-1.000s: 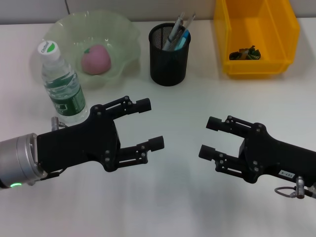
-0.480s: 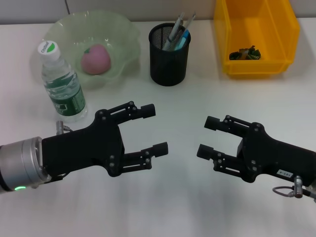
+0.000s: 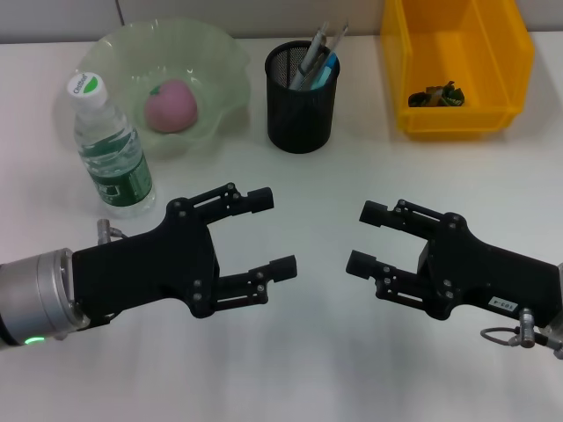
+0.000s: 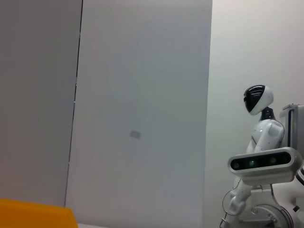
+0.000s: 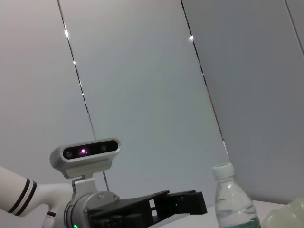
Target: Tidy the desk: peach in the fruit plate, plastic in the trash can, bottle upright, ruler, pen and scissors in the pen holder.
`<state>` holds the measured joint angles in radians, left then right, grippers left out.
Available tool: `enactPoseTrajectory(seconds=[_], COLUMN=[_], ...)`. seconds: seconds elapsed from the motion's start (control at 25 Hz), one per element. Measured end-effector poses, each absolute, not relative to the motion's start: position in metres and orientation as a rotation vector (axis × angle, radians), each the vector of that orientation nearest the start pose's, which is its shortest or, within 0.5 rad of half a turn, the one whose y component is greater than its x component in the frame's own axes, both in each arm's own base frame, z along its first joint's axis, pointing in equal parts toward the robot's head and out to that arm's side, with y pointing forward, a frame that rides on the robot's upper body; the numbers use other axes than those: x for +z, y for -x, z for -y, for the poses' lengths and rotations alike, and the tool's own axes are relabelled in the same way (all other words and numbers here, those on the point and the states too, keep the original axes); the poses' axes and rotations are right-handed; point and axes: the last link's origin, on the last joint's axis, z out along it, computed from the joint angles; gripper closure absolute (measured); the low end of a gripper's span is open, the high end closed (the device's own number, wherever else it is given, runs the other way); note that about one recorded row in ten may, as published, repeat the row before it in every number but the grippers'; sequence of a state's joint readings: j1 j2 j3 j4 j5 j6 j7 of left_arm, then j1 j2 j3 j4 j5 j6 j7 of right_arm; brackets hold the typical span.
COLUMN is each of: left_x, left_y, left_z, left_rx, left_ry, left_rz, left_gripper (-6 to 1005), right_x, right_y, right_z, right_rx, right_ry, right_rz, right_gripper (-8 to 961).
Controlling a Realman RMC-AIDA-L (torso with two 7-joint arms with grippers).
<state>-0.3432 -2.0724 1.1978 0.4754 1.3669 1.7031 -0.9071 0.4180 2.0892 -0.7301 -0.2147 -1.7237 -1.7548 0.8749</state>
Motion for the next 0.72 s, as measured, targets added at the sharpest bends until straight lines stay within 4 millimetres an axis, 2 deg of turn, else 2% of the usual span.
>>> enactPoseTrajectory(seconds=[0.72], left_x=[-0.0398], left_y=[0.2507], left_z=[-0.2466], left_rx=[-1.222], left_ry=[2.683], left_rz=[0.223], left_gripper=[214], right_x=[-0.0497], right_y=[-0.2616], right_z=[-0.2445], right_rx=[1.287], right_ry=[2.581], right_rz=[-0.475], right_gripper=[259])
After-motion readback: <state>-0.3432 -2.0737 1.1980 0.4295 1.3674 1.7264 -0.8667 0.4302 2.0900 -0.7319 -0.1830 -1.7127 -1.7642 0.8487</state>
